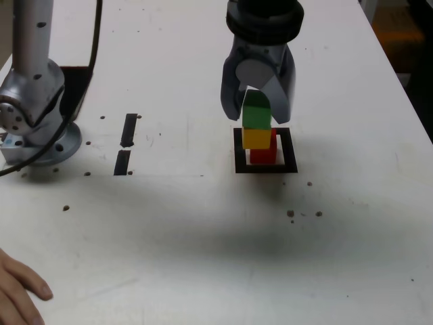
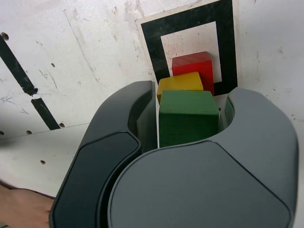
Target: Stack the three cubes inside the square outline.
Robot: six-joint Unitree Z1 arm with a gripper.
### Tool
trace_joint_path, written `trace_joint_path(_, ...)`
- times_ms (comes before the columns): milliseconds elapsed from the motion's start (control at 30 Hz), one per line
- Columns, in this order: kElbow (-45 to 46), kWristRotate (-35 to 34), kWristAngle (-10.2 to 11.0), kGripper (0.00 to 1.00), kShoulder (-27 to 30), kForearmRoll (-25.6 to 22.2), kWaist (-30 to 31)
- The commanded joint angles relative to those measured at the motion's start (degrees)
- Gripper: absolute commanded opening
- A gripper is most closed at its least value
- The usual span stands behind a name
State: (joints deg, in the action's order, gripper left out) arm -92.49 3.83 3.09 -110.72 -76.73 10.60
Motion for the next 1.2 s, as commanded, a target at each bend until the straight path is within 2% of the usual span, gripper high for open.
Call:
trace_joint_path(0, -0.26, 0.14, 0.07, 0.64, -0.07, 0.11, -0.14)
trace_joint_path(400, -0.82, 0.82, 0.5, 0.72, 0.29, 0.32, -0.14)
trace_joint_path(700, -1.15, 0.64, 2.62, 0.81, 1.26, -0.97, -0.14)
trace_joint_path(800, -1.6, 0.01, 4.24, 0.85, 1.65, -2.74, -0.14)
trace_joint_path(933, -3.26, -1.23, 7.72, 0.89, 2.4, -7.07, -0.14)
trace_joint_path(967, -3.88, -1.67, 9.16, 0.89, 2.85, -8.89, -0.14)
trace_joint_path(1067, -3.79, -3.37, 12.78, 0.9, 5.27, -13.68, -0.14)
trace_joint_path(1167, -1.02, -5.55, 14.41, 0.9, 8.26, -16.16, -0.4)
